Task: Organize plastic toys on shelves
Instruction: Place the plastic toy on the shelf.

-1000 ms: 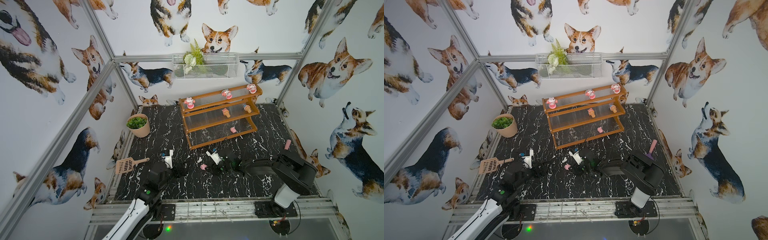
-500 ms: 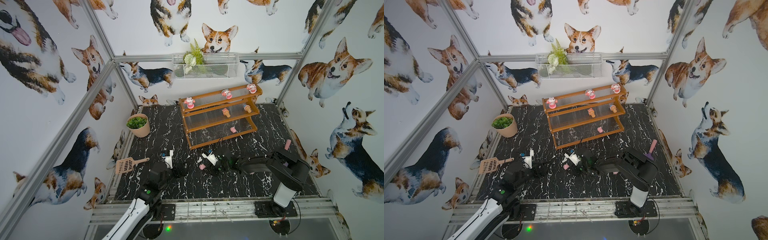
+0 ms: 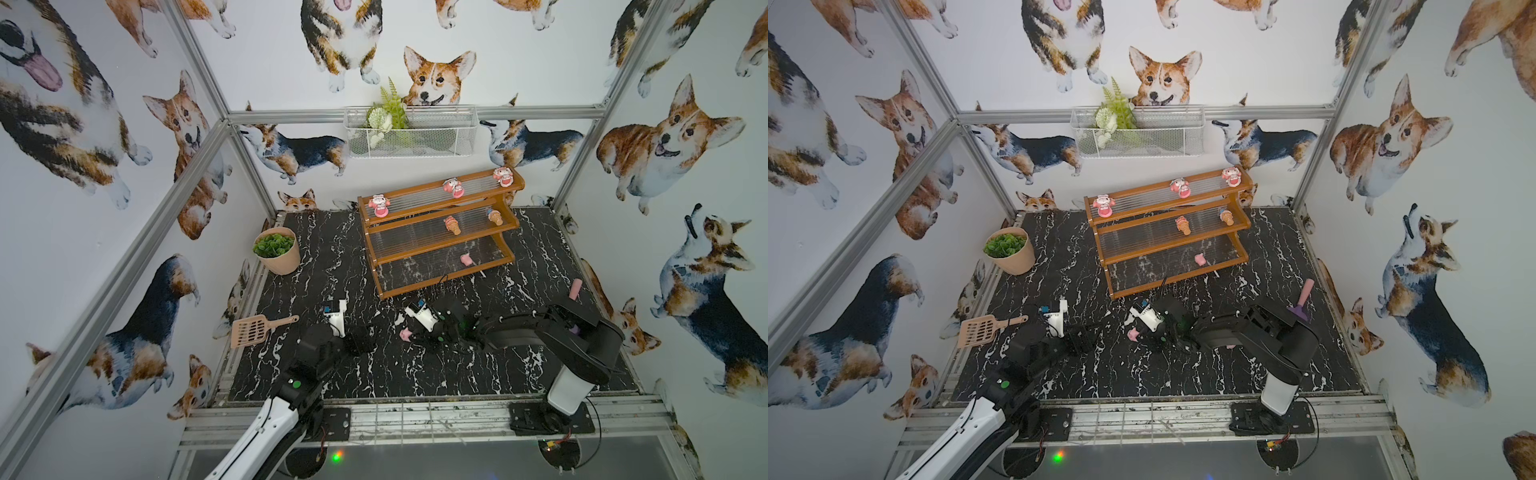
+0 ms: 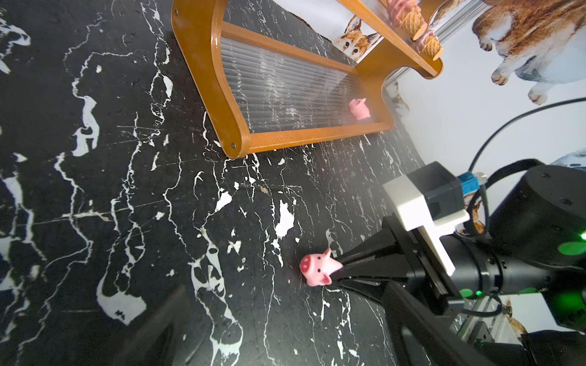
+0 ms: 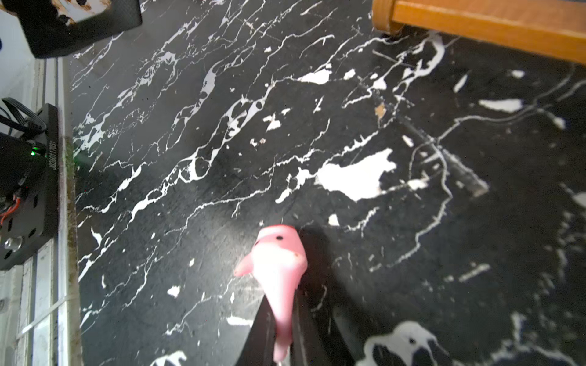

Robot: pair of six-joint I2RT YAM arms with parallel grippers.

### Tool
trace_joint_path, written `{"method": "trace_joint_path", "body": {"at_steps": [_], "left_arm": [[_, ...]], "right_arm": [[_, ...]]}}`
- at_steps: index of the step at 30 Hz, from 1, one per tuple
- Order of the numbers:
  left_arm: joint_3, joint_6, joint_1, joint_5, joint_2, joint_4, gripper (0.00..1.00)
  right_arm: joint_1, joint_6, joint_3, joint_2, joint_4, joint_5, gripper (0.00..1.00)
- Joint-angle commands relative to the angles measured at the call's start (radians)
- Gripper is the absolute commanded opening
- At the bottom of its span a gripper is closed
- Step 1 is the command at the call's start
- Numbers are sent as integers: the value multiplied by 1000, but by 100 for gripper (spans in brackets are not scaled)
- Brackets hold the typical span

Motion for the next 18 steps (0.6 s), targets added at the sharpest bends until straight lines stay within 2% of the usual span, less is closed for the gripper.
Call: {"method": "trace_joint_path", "body": {"at_steps": [1, 5, 9, 12, 18], "left_arm": [[-2, -7, 2, 2, -10, 24, 99], [-3, -7, 2, 5, -14, 24, 99], [-6, -9, 2, 8, -18, 29, 99], [-7, -9, 0, 8, -23, 29, 99], [-7, -12, 2, 13, -38, 22, 99]], "right_arm": [[-28, 52, -60, -73, 85, 68, 14], [-140, 101, -129, -189, 105, 143, 15], [-244, 120, -122, -252, 75, 196, 17], [-296, 128, -73, -234, 57, 208, 18], [-352, 187, 40, -107, 64, 258, 18]]}}
